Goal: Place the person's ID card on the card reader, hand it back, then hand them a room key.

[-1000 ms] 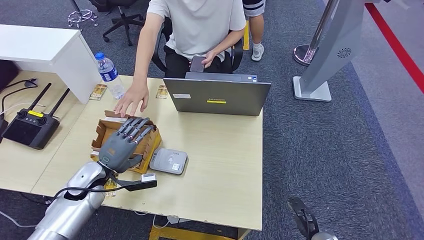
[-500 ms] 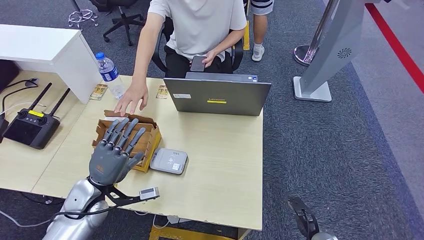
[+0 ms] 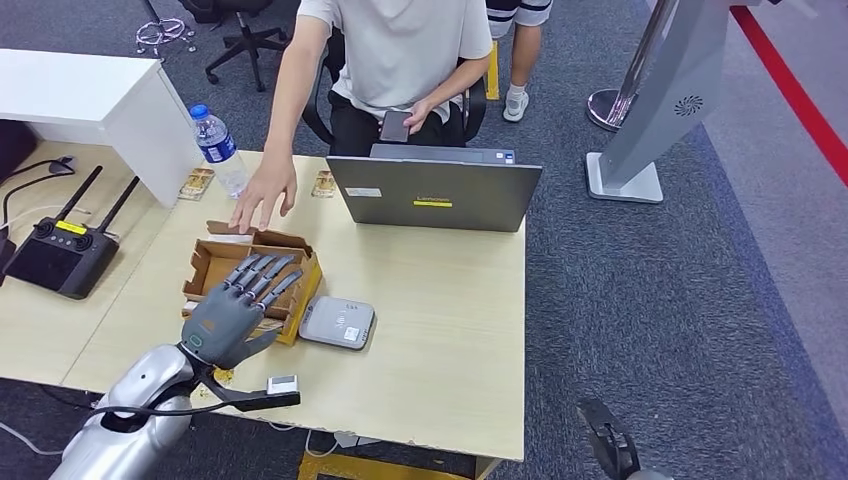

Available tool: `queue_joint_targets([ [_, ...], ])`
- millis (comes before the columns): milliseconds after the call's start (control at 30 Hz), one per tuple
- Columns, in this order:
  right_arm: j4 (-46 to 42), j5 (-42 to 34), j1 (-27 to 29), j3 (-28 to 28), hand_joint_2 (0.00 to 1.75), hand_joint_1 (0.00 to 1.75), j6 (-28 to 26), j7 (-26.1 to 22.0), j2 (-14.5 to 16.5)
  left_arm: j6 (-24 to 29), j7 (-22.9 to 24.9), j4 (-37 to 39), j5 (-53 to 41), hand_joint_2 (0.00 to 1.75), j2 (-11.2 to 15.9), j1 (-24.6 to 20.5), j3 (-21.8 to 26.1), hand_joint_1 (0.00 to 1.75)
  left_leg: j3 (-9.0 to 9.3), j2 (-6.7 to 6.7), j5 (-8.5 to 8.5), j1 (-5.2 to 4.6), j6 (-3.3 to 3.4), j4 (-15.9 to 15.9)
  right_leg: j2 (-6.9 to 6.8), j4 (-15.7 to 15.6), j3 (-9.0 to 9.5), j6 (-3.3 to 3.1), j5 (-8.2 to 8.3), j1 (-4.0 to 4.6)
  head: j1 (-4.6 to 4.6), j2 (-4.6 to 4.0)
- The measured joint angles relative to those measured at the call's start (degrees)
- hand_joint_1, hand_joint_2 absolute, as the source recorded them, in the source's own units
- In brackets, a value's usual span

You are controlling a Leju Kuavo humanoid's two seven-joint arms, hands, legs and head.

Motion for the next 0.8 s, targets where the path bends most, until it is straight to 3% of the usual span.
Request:
queue_joint_targets([
  [200,-0.18,-0.02,0.38,0.0,0.0,0.0,0.31,-0.07,-0.3,-2.96,0.04,1.55,0.82,1.75,2.31,-1.27,-0.02,0.0,-0.01,-0.01,0.0,-0.01,0.0,0.0,0.0,-0.01,0.0,0.0,-0.01,-0.01,0.01,0.0],
  [600,-0.32,-0.22,0.83,0.0,0.0,0.0,0.61,-0.27,-0.57,-3.37,0.42,2.88,1.35,1.75,2.92,-2.01,-0.07,0.0,-0.01,0.0,-0.01,-0.01,0.0,0.0,0.0,0.0,0.0,0.0,-0.01,-0.01,0.01,0.0],
  [733,-0.32,-0.21,0.83,0.0,0.0,0.0,0.62,-0.27,-0.63,-3.1,0.44,2.94,1.34,1.75,2.92,-2.01,-0.08,1.75,-0.01,0.0,-0.01,-0.01,0.0,0.0,0.0,0.0,0.0,0.0,-0.01,0.0,0.01,0.0],
  [800,-0.32,-0.21,0.83,0.0,0.0,0.0,0.63,-0.27,-0.63,-3.06,0.44,2.95,1.35,1.75,2.93,-2.0,-0.09,1.75,-0.01,0.0,-0.01,-0.01,0.0,0.0,0.0,0.0,0.0,0.0,-0.01,0.0,0.01,0.0],
])
